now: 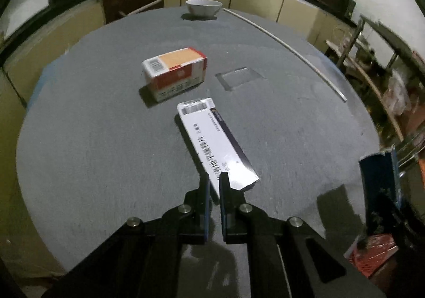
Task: Collect trash
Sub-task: 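Grasp the white medicine box with the left tool while the right tool holds the toothpaste box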
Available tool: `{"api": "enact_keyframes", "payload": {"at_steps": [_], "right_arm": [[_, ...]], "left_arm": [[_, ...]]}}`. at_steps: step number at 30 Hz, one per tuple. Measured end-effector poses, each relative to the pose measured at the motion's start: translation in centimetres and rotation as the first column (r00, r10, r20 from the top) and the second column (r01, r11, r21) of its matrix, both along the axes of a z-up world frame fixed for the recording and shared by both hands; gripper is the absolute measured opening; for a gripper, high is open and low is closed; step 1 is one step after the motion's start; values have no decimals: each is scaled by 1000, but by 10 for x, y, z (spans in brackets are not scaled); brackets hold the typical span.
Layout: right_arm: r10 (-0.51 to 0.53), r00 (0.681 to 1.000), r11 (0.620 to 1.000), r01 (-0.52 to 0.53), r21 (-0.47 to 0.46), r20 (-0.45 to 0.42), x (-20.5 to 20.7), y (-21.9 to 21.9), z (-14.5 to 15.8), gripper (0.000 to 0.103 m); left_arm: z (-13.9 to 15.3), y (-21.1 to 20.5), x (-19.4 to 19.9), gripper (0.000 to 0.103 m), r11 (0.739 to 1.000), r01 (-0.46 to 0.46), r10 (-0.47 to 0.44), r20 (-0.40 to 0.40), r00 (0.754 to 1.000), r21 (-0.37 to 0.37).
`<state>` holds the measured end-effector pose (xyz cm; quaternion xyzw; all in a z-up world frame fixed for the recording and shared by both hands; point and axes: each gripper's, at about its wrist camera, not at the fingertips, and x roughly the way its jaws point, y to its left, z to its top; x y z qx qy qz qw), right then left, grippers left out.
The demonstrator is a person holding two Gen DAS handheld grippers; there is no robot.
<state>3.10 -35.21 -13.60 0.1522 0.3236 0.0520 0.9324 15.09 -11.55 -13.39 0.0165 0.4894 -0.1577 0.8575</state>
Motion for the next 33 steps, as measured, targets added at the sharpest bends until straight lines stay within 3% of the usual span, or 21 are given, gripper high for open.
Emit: {"api": "enact_keyframes", "payload": {"at_steps": [1,3,4,8,14,18,21,23,27,33], "right_arm": [[-2,1000,1000,2,-1,-1,-2,-1,0,59],[-7,1000,1000,7,4,-2,-4,-3,-2,59],[-11,1000,1000,11,14,-5,-5,-5,-3,59],[-14,1000,999,14,40,-9,-5,-7,-6,59],[-3,1000,999,3,41,-9,-5,-7,-9,59],[-15,1000,998,16,55,-13,-6,-12,-11,59],[-23,1000,997,24,68,-12,-7,-16,-11,59],[-22,1000,997,23,74,-11,-7,-16,-12,59],[-12,1000,998,12,67,-2,-8,-11,-11,59],[-19,1000,998,18,53,19,-17,-12,-4,59]], "left_arm": [[1,6,1,19,1000,-12,12,-6,1000,-14],[2,14,5,69,999,-35,34,-30,999,-33],[2,18,8,72,997,-54,52,-40,998,-47],[-3,9,24,73,993,-74,65,-99,993,-87],[-24,-26,50,72,997,-76,70,-154,986,-30],[-35,-36,58,70,996,-91,93,-129,987,21],[-36,-38,54,53,995,-86,90,-76,993,51],[-36,-36,52,49,996,-80,83,-64,994,49],[-33,-29,43,48,994,-96,99,-59,993,47],[-6,-40,10,48,992,-64,55,74,996,113]]}}
